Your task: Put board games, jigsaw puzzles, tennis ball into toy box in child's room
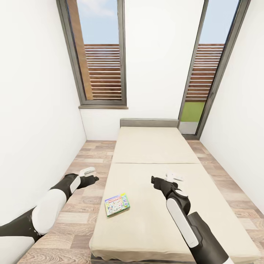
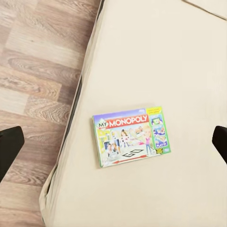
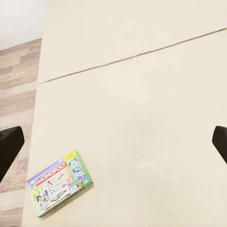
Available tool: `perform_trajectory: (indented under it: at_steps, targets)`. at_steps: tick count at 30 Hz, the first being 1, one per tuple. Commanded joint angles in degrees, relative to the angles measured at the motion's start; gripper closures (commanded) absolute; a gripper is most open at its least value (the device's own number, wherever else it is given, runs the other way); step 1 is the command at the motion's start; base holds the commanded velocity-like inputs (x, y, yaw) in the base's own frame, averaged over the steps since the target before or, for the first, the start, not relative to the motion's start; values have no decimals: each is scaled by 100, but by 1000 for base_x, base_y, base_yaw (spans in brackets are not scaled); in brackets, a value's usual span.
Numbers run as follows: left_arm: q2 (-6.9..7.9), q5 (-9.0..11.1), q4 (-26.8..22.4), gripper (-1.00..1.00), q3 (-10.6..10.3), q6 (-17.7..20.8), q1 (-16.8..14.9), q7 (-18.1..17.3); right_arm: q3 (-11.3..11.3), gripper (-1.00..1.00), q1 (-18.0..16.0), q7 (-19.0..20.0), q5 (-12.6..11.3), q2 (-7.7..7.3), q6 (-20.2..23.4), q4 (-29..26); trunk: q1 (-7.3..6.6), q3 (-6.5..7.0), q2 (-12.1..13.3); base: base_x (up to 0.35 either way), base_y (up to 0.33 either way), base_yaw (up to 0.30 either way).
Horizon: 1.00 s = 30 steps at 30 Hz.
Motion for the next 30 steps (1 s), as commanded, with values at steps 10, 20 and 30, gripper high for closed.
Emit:
perform_trajectory:
  at_steps: [10,20,30]
  targets:
    - [-34,-68,-29,-100,44,52,-22,-32,6,-100,-6,35,-68,3,14,-8,4,-13,-13,0,0,0]
    - [-301,-55,-530,-100,-87,343,-150,707,-23,-100,-5,73,-108,8,19,19,4,-13,-13,0,0,0]
    - [-616,-66,-587,-100,-565,329,-162,765,7,-100,-4,72,-97,13,16,23,4,-13,-13,0,0,0]
